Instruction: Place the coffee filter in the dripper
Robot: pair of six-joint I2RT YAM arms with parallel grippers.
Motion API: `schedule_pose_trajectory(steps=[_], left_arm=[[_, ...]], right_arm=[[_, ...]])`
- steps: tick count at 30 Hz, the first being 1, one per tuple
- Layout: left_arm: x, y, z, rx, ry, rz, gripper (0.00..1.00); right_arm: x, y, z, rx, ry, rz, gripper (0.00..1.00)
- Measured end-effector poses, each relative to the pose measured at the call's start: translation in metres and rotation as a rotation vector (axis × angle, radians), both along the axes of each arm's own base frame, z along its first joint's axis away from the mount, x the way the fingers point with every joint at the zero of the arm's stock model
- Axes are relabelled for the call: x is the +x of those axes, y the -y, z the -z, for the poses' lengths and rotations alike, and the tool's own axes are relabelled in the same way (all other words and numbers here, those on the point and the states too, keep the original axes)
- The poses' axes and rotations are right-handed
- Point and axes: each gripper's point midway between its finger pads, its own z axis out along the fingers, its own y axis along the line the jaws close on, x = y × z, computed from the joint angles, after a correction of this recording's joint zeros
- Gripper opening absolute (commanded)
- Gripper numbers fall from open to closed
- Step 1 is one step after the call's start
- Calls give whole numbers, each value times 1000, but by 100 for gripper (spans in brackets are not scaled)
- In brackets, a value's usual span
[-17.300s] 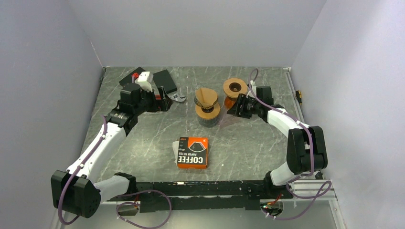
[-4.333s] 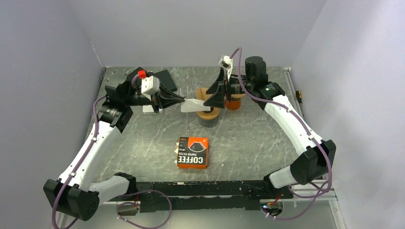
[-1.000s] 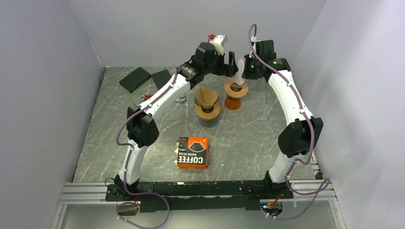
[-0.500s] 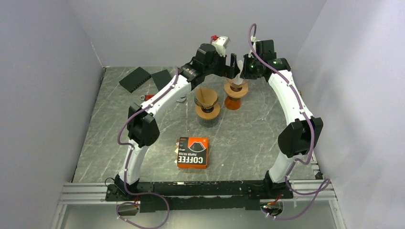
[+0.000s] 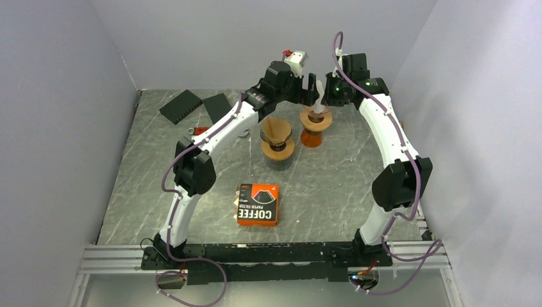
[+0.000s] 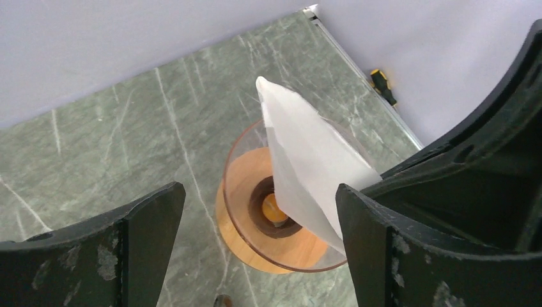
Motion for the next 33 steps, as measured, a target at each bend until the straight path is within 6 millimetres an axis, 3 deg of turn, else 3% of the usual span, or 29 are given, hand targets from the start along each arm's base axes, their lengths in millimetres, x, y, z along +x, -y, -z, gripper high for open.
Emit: schedule_pose_trajectory(steps=[3, 10, 15, 20, 26, 33], left_arm=[[4, -4, 1, 16, 13, -26, 84], [7, -6, 1, 31, 27, -36, 69], [6, -1, 2, 21, 35, -10, 65], [4, 3, 8, 23, 28, 14, 61], [4, 4, 8, 19, 30, 23, 47], [3, 5, 21, 35, 25, 32, 17]], right_arm=[[0, 0, 0, 0, 0, 0, 14], [1, 1, 0, -4, 1, 6, 35], [5, 3, 4, -14, 2, 19, 57], [13, 7, 11, -37, -4, 39, 69], [19, 7, 10, -44, 4, 42, 72], [23, 5, 4, -53, 32, 49, 73]])
